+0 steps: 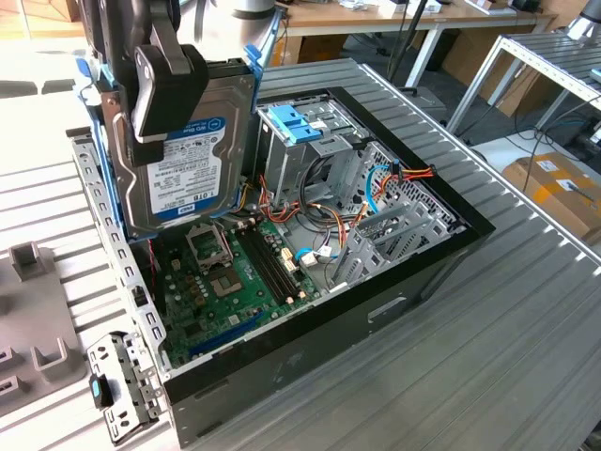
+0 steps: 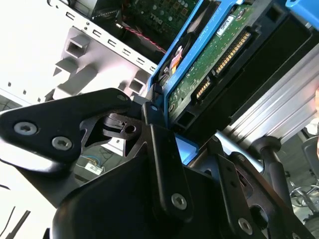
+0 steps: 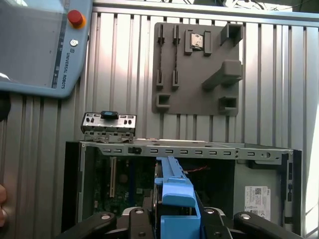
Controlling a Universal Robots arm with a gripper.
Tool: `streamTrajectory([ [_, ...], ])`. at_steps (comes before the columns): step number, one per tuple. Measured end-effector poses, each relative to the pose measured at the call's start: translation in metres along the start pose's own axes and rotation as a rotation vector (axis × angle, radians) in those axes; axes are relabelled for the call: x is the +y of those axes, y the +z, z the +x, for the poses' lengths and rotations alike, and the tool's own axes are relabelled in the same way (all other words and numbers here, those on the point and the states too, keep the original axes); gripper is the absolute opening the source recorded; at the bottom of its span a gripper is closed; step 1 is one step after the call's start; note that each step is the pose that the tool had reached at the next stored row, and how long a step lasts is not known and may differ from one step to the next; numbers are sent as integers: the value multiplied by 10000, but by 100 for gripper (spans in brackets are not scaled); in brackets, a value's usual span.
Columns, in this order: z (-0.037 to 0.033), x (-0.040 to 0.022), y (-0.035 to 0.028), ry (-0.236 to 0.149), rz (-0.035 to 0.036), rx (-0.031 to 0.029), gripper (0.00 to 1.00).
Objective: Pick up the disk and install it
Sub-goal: 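Pick up the disk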
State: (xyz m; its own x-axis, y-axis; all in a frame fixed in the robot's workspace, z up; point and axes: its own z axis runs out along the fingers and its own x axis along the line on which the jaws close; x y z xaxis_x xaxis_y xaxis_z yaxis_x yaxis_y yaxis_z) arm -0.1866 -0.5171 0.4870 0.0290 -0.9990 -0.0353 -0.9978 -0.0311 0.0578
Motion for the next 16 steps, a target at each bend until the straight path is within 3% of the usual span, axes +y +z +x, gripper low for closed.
streamTrajectory([
  [5, 70, 2, -2, 1, 0, 0, 37],
  [9, 180, 6, -7, 1, -1, 1, 37],
  [16, 314, 10, -11, 0, -1, 1, 37],
])
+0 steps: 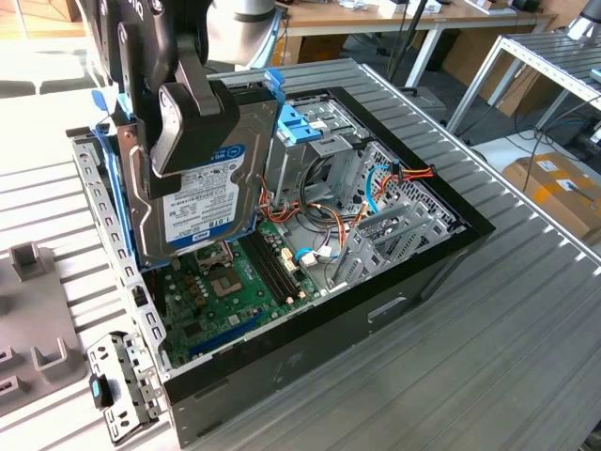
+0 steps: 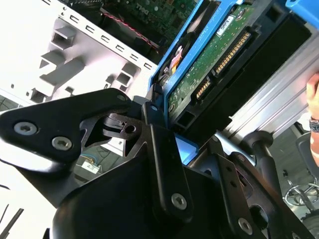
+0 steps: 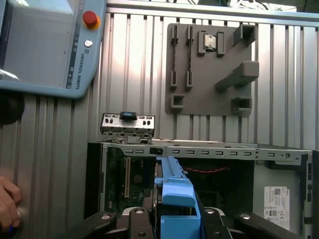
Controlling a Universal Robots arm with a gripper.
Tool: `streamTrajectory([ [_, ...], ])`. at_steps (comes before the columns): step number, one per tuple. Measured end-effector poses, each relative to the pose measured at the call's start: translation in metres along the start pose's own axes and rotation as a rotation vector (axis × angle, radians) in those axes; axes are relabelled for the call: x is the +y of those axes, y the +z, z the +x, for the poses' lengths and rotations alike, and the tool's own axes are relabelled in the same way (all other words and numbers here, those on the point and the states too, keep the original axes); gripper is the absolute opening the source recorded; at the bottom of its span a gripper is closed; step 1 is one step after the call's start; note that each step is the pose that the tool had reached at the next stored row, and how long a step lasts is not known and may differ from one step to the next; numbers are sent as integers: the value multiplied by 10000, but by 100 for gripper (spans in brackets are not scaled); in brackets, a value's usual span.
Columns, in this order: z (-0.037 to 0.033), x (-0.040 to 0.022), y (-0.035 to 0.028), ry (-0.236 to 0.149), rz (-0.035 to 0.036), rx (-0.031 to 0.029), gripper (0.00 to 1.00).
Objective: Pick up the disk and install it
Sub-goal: 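Pick up the disk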
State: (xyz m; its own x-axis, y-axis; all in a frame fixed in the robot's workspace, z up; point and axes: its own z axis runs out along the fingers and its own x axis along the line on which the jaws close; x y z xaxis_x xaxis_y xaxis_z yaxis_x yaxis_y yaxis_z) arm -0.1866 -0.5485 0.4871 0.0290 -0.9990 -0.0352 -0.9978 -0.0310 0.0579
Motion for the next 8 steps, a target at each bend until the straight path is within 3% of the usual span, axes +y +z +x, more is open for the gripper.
streamTrajectory([
  [8, 123, 4, -4, 0, 0, 0, 37],
])
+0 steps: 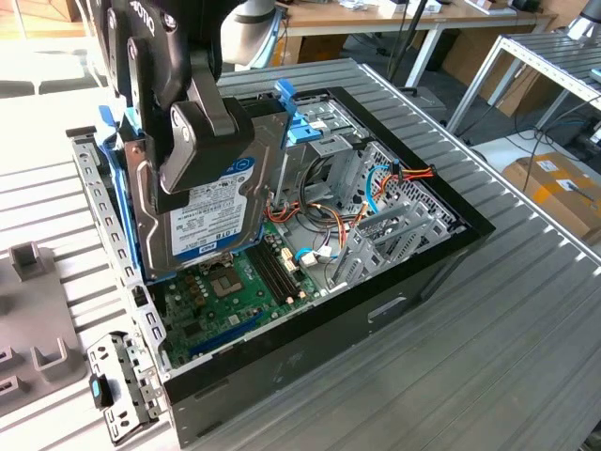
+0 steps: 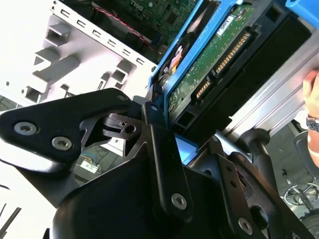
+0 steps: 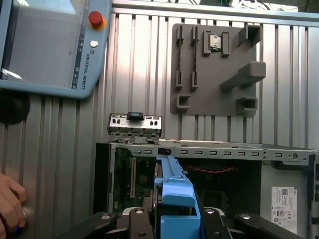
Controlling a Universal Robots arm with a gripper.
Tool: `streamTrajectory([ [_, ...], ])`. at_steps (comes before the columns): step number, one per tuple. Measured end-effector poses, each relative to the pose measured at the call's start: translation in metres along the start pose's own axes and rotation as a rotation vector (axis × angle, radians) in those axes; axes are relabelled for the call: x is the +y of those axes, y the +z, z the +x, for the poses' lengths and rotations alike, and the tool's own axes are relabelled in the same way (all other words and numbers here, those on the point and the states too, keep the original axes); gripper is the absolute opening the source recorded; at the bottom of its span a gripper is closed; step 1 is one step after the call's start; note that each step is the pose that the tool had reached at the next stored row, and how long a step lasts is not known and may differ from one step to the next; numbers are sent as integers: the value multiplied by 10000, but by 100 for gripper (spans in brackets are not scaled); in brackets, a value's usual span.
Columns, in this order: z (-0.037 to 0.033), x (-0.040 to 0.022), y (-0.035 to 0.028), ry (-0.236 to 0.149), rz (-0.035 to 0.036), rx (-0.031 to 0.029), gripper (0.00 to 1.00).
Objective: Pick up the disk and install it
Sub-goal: 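Pick up the disk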
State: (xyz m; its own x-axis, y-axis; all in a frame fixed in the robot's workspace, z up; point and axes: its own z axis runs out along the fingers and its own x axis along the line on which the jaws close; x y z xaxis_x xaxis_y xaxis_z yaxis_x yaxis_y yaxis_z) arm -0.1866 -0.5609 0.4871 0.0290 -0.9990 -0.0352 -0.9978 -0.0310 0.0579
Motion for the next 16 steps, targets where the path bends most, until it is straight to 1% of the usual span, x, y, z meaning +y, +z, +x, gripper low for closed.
streamTrajectory([
  [5, 101, 3, -2, 0, 1, -1, 37],
  [7, 105, -7, -3, 0, 1, -1, 37],
  [9, 110, -42, -6, 2, -2, 0, 37],
  [11, 118, -91, -8, 1, -6, -1, 37],
  [16, 144, -166, -14, 2, -12, 0, 37],
])
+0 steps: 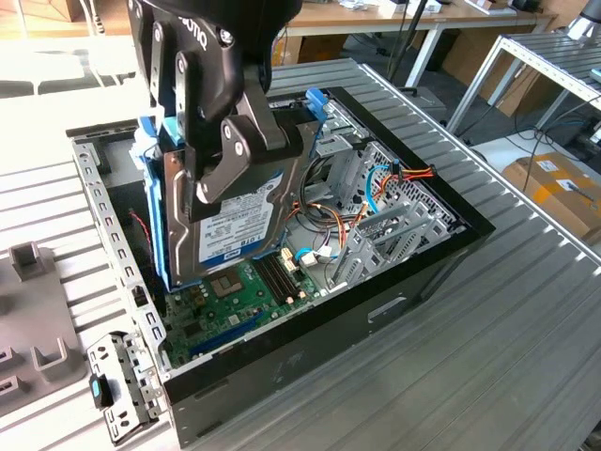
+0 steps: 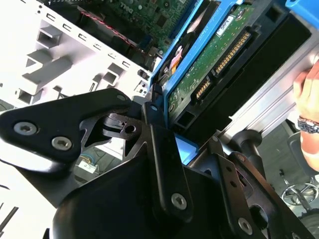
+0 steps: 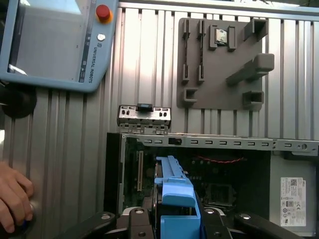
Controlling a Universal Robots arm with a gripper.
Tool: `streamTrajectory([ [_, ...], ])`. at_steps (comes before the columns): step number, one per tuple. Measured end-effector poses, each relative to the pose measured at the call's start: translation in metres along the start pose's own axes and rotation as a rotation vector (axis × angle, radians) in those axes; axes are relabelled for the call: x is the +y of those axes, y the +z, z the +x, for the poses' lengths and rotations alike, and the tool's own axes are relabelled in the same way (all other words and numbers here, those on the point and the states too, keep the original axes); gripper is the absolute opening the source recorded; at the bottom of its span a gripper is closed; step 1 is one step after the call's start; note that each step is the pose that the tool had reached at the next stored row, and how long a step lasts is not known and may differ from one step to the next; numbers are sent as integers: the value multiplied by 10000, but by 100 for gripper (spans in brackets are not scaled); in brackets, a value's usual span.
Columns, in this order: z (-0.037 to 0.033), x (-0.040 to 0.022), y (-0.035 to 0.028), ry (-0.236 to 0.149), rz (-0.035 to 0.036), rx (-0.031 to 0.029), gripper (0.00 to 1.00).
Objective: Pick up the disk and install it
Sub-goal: 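Pick up the disk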
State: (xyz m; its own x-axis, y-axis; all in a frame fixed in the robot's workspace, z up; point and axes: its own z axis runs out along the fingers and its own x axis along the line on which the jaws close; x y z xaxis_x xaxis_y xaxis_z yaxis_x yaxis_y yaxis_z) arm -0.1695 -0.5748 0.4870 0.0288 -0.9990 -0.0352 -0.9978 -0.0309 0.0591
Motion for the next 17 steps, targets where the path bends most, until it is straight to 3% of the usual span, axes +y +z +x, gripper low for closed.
streamTrajectory([
  [7, 50, -111, -7, -1, -4, -1, 37],
  [17, 94, -203, -14, 0, -5, 0, 37],
])
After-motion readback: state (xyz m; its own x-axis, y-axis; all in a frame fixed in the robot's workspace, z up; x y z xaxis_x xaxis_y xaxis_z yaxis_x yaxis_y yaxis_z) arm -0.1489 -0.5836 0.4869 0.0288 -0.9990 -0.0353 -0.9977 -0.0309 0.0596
